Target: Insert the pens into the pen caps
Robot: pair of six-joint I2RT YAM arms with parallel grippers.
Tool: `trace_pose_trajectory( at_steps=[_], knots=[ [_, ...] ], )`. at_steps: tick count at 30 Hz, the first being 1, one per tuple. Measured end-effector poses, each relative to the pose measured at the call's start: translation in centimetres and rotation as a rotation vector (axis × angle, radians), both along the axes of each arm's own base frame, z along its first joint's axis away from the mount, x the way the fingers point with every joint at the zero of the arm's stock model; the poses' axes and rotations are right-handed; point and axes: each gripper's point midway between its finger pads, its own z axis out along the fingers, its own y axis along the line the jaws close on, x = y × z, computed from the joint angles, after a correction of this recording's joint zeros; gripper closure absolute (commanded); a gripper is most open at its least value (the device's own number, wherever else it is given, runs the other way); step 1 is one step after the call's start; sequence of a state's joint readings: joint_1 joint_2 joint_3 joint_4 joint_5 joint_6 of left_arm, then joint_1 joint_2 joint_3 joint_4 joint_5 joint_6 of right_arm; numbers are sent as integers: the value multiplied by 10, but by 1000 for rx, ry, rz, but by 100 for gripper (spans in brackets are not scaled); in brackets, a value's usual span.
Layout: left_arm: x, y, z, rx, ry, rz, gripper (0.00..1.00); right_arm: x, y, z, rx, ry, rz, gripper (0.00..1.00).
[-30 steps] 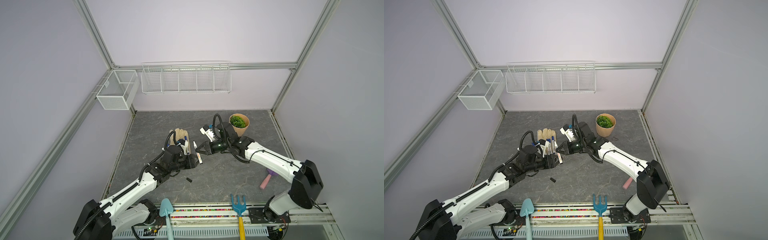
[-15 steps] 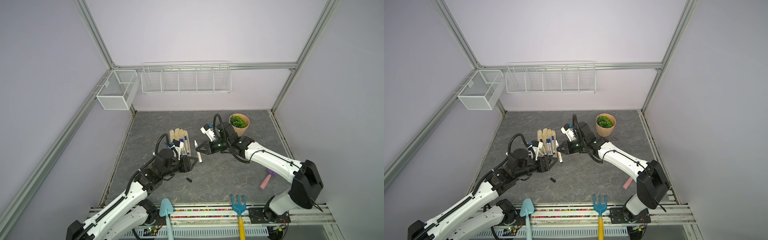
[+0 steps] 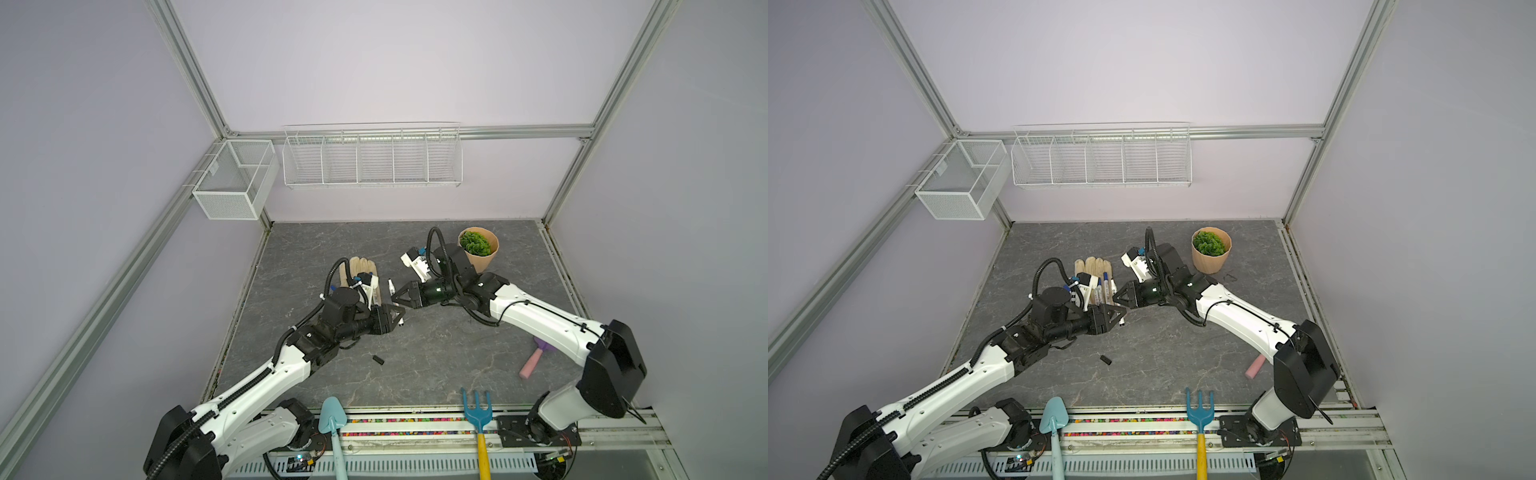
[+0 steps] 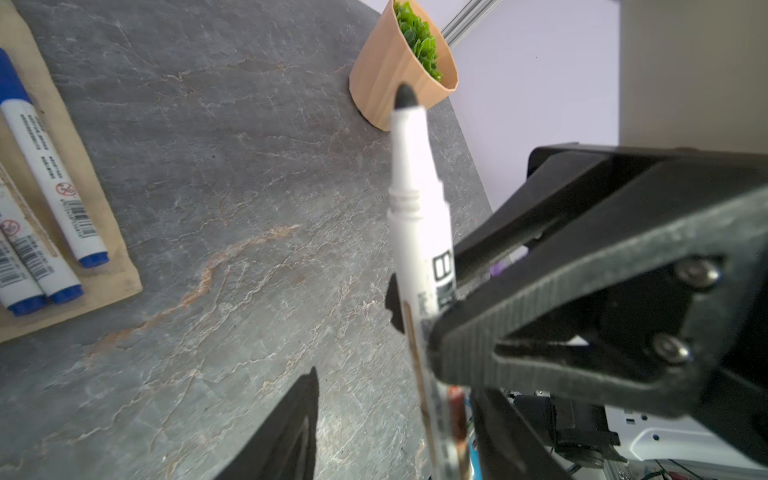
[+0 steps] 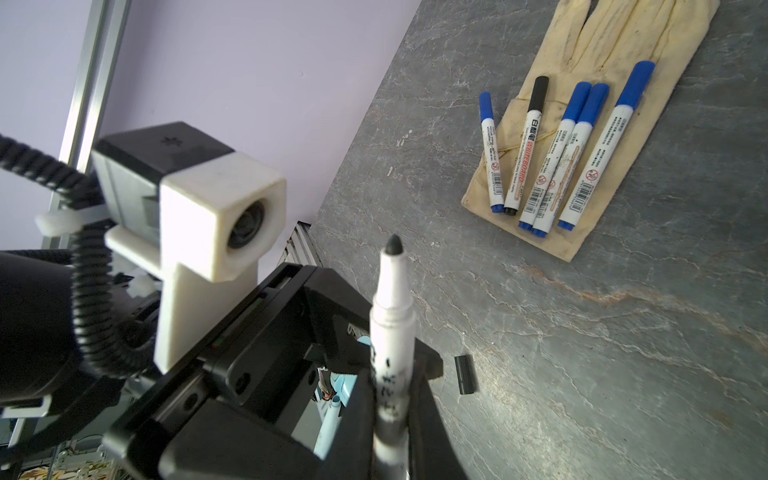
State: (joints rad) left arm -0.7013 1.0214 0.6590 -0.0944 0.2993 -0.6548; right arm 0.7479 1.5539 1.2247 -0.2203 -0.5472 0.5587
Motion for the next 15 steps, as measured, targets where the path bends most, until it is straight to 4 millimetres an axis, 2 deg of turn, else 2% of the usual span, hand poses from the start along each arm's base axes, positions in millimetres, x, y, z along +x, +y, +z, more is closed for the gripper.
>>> trace_pose_trajectory(
  at_steps=[6, 11, 13, 15],
  knots=[
    [6, -6, 15, -38, -59, -9, 72, 0, -1, 10, 29, -12, -9, 93],
    [8, -10, 17, -56, -64, -15, 98, 3, -4, 9, 39, -4, -23, 92],
    [7, -9, 18, -57, -59, 0, 100, 2, -4, 10, 43, -4, -13, 84],
    [4, -3, 19, -42, -63, 21, 100, -2, -2, 10, 43, -23, 12, 72]
  ],
)
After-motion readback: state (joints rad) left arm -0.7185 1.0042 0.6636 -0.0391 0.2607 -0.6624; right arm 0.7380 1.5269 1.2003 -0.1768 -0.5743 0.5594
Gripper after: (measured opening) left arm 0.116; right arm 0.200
